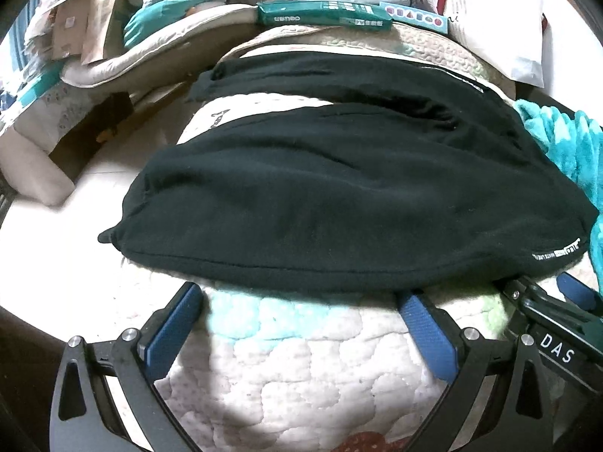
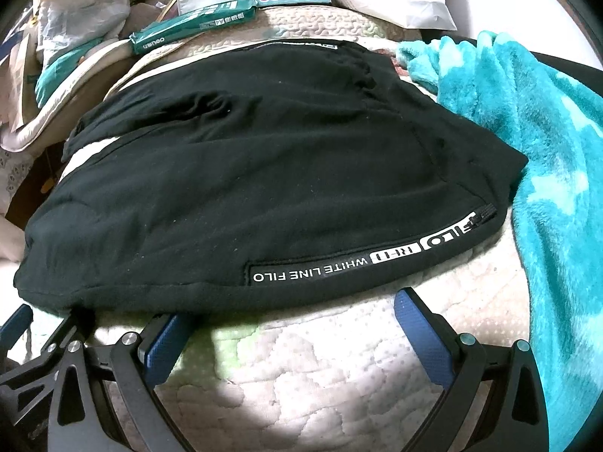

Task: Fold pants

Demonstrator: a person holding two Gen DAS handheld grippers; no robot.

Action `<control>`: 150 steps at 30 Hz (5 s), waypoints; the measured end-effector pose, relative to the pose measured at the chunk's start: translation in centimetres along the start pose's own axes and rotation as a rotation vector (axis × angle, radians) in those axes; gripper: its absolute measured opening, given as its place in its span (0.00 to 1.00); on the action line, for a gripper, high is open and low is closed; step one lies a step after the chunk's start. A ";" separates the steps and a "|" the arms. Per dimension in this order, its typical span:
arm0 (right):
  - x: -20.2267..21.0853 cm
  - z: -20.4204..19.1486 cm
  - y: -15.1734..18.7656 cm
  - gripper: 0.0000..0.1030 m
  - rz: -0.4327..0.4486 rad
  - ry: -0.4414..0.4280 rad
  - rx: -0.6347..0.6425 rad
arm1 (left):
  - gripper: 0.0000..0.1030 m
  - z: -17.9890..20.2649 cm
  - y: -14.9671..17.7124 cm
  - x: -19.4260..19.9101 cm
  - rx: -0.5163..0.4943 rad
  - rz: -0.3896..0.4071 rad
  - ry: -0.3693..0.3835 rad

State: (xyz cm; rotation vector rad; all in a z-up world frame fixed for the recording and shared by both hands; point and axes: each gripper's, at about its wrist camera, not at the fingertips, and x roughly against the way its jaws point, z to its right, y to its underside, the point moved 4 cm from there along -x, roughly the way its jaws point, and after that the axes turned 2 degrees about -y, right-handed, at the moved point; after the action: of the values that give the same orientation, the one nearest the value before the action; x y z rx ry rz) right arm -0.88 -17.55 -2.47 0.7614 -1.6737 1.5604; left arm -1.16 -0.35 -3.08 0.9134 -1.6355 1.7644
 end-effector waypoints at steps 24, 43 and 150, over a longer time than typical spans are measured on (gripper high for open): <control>0.4 -0.2 0.6 1.00 0.083 0.021 -0.018 | 1.00 -0.6 -1.9 -1.8 0.151 -0.350 -0.087; 0.4 0.0 0.7 1.00 0.085 0.025 -0.016 | 1.00 -0.5 -2.4 -2.7 0.190 -0.458 -0.082; 8.7 2.7 -19.3 1.00 0.301 -0.069 0.131 | 1.00 -9.8 -23.4 2.4 0.064 0.087 0.162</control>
State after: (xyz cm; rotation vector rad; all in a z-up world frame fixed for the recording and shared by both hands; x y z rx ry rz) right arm 9.57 -21.69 15.70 0.6575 -1.8146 1.8851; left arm 14.70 11.62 12.94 0.7160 -1.5439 1.9064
